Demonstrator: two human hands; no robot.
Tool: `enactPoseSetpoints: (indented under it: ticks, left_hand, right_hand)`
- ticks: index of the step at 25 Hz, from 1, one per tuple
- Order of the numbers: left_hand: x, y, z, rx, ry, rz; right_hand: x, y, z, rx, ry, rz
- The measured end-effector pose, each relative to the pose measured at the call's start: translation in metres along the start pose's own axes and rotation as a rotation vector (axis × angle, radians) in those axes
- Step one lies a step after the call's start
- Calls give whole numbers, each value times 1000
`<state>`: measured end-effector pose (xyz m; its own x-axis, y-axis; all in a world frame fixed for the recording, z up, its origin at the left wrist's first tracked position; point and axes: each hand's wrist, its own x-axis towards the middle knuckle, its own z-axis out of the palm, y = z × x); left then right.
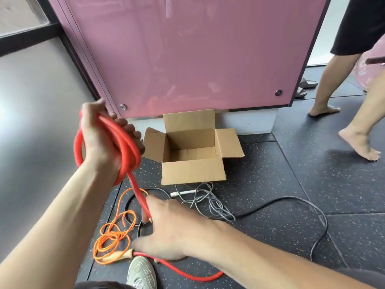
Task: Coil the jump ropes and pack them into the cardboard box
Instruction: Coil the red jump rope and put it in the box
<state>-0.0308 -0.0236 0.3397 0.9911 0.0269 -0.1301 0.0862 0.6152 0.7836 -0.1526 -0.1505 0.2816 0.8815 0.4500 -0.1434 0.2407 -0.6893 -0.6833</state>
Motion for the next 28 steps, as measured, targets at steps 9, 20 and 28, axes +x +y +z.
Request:
enactPoseSetpoints:
  ticks: [9, 20, 28]
  left_hand:
    - [-10, -39, 11, 1306, -164, 161]
    - [-65, -65, 20, 543, -1276, -898]
    - [-40, -26, 46, 40, -723, -222]
  right_hand:
    - [16, 48, -79, -157, 726, -102]
    - [19, 109, -114, 31, 891, 90]
    - [36, 66, -10, -40, 215, 118]
